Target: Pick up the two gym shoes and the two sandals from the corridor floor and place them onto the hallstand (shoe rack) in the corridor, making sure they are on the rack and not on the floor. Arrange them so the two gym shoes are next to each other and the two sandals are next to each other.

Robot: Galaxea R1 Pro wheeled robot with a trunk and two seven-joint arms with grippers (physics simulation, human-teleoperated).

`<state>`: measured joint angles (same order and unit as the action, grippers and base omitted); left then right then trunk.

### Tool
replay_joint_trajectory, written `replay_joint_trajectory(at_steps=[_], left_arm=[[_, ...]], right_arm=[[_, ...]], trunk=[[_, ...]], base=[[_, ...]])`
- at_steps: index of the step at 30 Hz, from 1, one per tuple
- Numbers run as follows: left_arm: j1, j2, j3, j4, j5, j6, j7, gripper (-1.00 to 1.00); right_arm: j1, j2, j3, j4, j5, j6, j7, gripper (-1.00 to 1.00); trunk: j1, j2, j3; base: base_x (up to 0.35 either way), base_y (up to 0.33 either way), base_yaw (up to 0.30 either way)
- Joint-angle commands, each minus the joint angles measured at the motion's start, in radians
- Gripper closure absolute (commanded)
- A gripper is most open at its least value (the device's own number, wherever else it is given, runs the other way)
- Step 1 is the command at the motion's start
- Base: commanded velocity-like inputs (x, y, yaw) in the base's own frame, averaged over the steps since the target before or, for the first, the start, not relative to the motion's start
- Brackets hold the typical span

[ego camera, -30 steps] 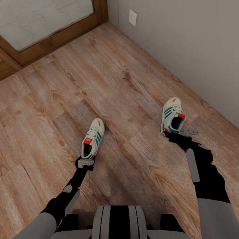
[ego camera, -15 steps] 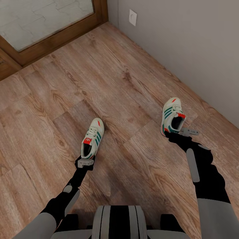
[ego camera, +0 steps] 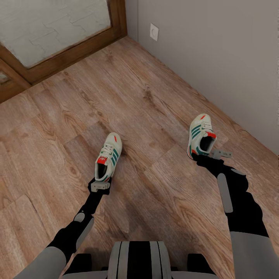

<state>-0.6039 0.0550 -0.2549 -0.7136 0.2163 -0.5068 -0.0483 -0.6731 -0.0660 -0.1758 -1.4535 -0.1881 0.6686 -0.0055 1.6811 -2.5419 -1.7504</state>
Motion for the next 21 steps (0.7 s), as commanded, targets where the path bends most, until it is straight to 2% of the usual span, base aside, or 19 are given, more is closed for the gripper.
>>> replay_joint_trajectory(at_steps=[1, 4, 8, 9, 15, 18, 21], left_arm=[[0.0, 0.001, -0.003, -0.001, 0.011, 0.0, -0.005, 1.0], [0.0, 0.002, -0.003, -0.008, 0.011, 0.022, -0.005, 1.0], [0.0, 0.002, -0.003, -0.032, 0.011, 0.085, -0.005, 1.0], [0.0, 0.002, -0.004, -0.081, 0.011, 0.152, -0.005, 1.0], [0.0, 0.003, -0.004, -0.138, 0.011, 0.273, -0.005, 1.0], [0.0, 0.005, -0.004, -0.174, 0.011, 0.393, -0.005, 1.0], [0.0, 0.008, -0.004, -0.189, 0.011, 0.437, -0.005, 1.0]], right_arm=[[0.0, 0.0, -0.001, -0.001, -0.005, 0.005, -0.001, 1.0], [0.0, 0.0, -0.001, -0.001, -0.005, 0.005, -0.001, 1.0], [0.0, 0.0, -0.001, -0.001, -0.005, 0.005, -0.001, 1.0], [0.0, 0.0, -0.001, -0.001, -0.005, 0.005, -0.001, 1.0], [0.0, 0.0, -0.001, 0.0, -0.005, 0.005, -0.001, 1.0], [0.0, 0.001, -0.001, 0.001, -0.01, 0.005, -0.001, 1.0], [0.001, 0.002, 0.005, 0.001, -0.009, 0.005, -0.001, 1.0]], trunk=[[-0.001, 0.0, 0.004], [-0.002, 0.001, 0.015], [-0.004, 0.002, 0.031], [-0.004, 0.002, 0.034], [-0.007, 0.003, 0.058], [-0.008, 0.004, 0.069], [-0.01, 0.005, 0.081]], base=[[0.0, 0.0, 0.0], [0.0, 0.0, 0.0], [0.0, 0.0, 0.0], [0.0, 0.0, 0.0], [0.0, 0.0, 0.0], [0.0, 0.0, 0.0], [0.0, 0.0, 0.0]])
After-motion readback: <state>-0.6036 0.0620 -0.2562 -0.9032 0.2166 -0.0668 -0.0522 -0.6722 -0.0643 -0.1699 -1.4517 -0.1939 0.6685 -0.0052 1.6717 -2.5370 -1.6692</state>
